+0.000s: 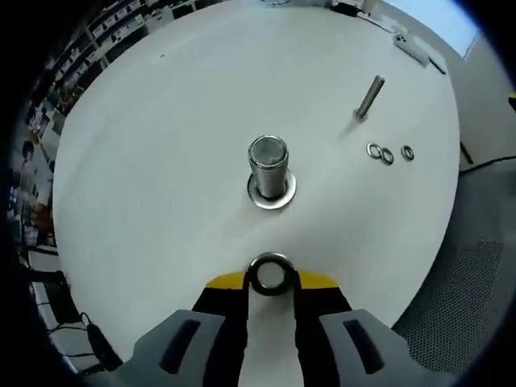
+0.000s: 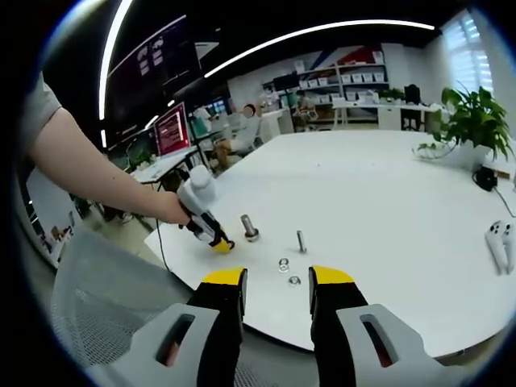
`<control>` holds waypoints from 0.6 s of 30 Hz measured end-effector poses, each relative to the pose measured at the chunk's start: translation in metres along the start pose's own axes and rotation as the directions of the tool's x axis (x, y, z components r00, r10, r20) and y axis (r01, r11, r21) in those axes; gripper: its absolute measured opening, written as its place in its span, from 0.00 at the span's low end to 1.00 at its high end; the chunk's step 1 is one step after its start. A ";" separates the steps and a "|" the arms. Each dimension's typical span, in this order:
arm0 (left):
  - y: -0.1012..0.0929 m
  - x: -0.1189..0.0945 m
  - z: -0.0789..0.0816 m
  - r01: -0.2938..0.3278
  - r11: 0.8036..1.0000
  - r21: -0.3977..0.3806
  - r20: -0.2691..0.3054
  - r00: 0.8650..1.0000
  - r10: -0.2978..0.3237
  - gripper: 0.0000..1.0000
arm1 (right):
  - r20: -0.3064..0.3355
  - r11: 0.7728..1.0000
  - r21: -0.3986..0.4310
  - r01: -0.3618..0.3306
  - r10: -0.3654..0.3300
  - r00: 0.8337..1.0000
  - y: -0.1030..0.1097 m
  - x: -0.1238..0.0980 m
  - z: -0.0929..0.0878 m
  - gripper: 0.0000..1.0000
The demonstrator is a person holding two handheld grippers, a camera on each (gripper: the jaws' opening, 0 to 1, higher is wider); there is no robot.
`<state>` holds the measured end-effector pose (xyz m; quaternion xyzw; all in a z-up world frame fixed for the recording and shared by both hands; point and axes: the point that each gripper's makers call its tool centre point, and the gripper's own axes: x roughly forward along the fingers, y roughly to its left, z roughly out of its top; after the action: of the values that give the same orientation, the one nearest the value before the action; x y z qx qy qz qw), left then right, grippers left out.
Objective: Place the washer onto the threaded stud by aligning its center hole with the stud, sliding it down to the base, and recovering from edge contact or off-axis alignment until the washer reaches the visible bottom stop.
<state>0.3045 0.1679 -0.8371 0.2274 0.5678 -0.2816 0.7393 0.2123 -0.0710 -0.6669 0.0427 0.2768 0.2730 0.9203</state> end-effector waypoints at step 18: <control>0.003 -0.050 0.049 0.028 0.997 0.072 0.138 0.990 -0.038 0.18 | 0.006 1.000 0.002 -0.002 0.002 1.000 0.000 0.000 0.001 0.33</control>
<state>0.3320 0.1458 -0.7763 0.2236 0.5085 -0.3285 0.7639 0.2126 -0.0707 -0.6655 0.0448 0.2742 0.2733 0.9209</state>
